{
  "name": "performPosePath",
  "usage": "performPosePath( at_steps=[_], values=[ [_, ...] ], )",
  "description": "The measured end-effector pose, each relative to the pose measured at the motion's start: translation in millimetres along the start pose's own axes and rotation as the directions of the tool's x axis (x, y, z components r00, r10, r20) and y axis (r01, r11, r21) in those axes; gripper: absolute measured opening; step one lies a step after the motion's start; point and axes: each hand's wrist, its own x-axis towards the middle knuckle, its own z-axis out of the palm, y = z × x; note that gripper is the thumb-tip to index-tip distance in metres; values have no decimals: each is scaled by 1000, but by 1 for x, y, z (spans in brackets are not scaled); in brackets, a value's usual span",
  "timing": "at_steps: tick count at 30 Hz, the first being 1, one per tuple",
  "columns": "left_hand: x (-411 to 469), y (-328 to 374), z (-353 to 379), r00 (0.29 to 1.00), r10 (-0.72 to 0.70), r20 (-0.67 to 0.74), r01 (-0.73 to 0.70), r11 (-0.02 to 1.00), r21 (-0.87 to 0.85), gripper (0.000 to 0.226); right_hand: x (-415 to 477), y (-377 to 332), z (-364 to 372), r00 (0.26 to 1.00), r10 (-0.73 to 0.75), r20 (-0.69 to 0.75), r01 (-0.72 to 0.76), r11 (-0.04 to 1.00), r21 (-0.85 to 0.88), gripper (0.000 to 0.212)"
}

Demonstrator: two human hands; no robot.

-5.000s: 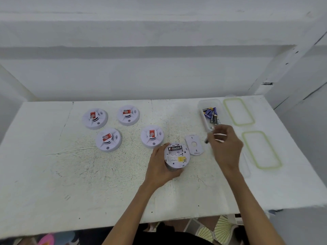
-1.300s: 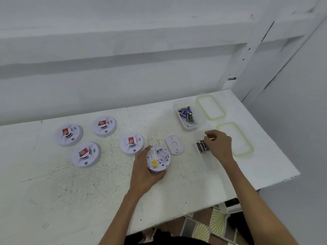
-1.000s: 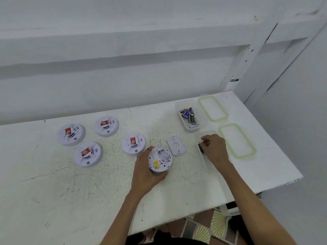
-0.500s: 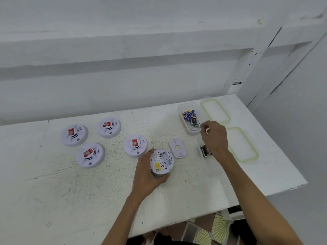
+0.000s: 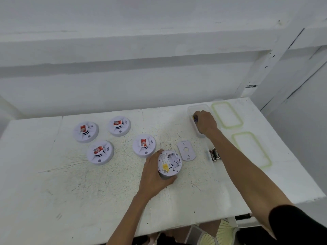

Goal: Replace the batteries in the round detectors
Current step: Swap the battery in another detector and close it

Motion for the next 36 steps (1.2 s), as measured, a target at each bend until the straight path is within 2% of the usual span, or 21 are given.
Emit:
performPosePath(
  at_steps=[7,10,13,17,19,22,25,29,36],
  values=[
    [-1,0,0,1000,6,-19,-6,1000,13,99,-1,-1,-2,1000,-18,-21,19,999,47,22],
    [-1,-1,0,1000,0,-23,0,1000,20,100,-8,-1,-6,998,18,-66,-8,988,155,19],
    [-1,-3,1,1000,6,-22,-5,999,34,100,-21,-6,-14,979,86,-187,-29,957,290,19],
    [0,-4,-1,999,27,-28,-26,998,48,99,-48,-24,-25,942,144,-302,39,849,527,14],
    [0,-3,0,999,42,-27,-41,998,57,98,-66,-35,-29,941,126,-315,80,821,566,11],
    [0,-5,1,998,51,-32,-49,997,59,98,-95,-50,-27,956,75,-285,114,799,591,12],
    [0,-6,1,998,54,-35,-51,997,61,97,-122,-64,-13,981,11,-195,115,775,622,16],
    [0,-3,2,997,66,-42,-64,996,60,95,-149,-70,9,990,-42,-132,113,792,600,13],
    [0,-6,3,999,34,-42,-31,998,59,97,-153,-74,17,988,-83,-132,142,826,545,15]
  ],
)
